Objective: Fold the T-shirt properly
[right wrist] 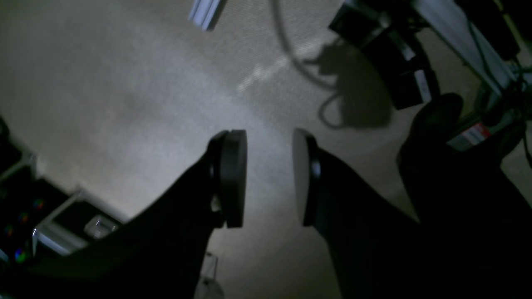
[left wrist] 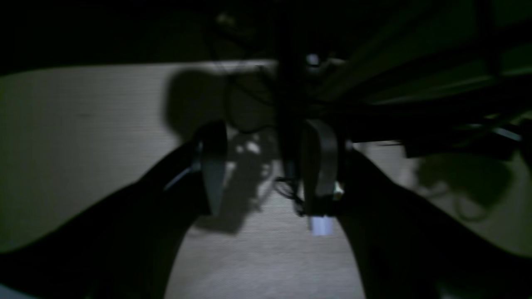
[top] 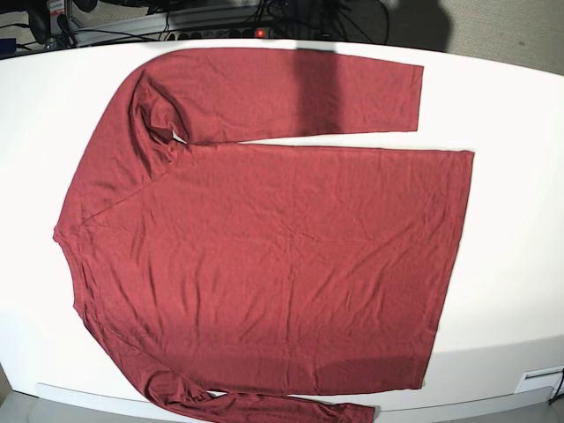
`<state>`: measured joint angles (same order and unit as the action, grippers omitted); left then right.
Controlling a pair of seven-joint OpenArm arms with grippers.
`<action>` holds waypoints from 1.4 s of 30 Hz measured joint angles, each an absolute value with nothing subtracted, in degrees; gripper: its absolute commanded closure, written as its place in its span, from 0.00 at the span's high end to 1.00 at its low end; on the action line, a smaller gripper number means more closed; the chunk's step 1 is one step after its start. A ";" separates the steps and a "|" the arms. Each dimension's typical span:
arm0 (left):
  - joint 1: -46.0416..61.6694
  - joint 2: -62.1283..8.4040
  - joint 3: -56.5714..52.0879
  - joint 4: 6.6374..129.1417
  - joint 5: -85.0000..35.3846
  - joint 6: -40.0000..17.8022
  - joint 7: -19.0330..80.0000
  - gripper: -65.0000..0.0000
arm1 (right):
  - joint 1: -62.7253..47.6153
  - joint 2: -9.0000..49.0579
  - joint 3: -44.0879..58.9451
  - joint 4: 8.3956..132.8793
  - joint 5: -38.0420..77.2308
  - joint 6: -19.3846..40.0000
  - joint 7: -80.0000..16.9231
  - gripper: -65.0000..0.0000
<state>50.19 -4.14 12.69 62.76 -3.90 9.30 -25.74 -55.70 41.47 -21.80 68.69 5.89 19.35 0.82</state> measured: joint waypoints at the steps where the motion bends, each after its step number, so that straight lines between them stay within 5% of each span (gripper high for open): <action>1: 51.29 -4.29 12.62 63.81 -3.90 10.94 -25.74 0.45 | -56.82 42.15 -21.80 70.48 5.82 19.35 0.75 0.30; 7: 54.46 -3.84 12.73 69.01 -2.74 18.28 -30.22 0.45 | -58.89 44.77 -20.25 80.93 0.93 19.29 1.08 0.30; 16: 57.04 -4.32 12.73 77.47 1.02 36.88 -30.06 0.45 | -59.07 44.77 -13.78 94.30 1.78 19.29 0.49 0.30; 35: 66.94 -8.60 12.73 104.44 4.38 39.00 -25.04 0.45 | -56.95 44.73 -5.96 119.02 1.63 19.77 0.86 0.30; 42: 63.40 -9.65 12.78 108.99 22.24 38.85 -24.80 0.45 | -46.54 38.11 -4.62 121.60 1.80 19.75 0.27 0.30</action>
